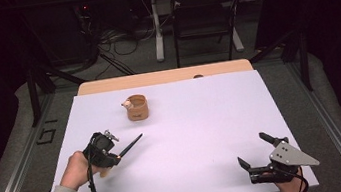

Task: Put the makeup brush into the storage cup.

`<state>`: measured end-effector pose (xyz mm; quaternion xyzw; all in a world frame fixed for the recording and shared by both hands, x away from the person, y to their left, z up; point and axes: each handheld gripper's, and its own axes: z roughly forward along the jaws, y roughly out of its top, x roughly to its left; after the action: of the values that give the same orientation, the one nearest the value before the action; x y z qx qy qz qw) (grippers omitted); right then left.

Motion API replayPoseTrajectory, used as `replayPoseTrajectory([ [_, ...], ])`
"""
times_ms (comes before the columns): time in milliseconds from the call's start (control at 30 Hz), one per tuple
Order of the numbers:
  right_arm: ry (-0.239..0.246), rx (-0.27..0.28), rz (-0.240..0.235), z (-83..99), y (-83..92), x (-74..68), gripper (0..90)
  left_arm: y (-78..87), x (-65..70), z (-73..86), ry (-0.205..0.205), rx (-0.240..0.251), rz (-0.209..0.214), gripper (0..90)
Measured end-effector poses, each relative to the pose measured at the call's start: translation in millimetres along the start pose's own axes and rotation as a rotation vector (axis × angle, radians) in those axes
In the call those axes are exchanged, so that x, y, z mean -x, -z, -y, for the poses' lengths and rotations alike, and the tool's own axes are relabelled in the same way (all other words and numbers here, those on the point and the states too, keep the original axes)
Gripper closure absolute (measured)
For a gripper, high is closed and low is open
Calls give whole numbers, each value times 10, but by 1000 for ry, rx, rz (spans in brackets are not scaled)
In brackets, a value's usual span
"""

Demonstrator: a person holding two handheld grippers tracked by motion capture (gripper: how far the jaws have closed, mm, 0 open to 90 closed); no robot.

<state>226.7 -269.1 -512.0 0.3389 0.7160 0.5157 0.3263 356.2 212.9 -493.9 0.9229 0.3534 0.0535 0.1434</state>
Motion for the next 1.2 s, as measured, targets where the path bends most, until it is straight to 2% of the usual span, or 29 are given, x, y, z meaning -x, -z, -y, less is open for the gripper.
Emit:
replayPoseTrajectory([
  [267,-1,-18,-7,9,-31,0,0,36,114,-69,-40,9,14,775],
  [467,-6,-58,-25,17,-64,6,0,59,197,-127,-75,20,24,775],
  [600,12,-70,-33,19,-102,-4,0,71,252,-161,-98,27,29,775],
  [800,9,-102,-51,5,-141,-6,0,78,331,-214,-137,20,39,775],
  [867,11,-142,-77,-11,-174,-12,0,75,363,-243,-151,23,43,775],
  [1100,18,-178,-134,-71,-278,-43,0,67,438,-299,-187,23,62,774],
  [1200,42,-191,-146,-98,-329,-63,0,58,456,-316,-201,20,73,774],
])
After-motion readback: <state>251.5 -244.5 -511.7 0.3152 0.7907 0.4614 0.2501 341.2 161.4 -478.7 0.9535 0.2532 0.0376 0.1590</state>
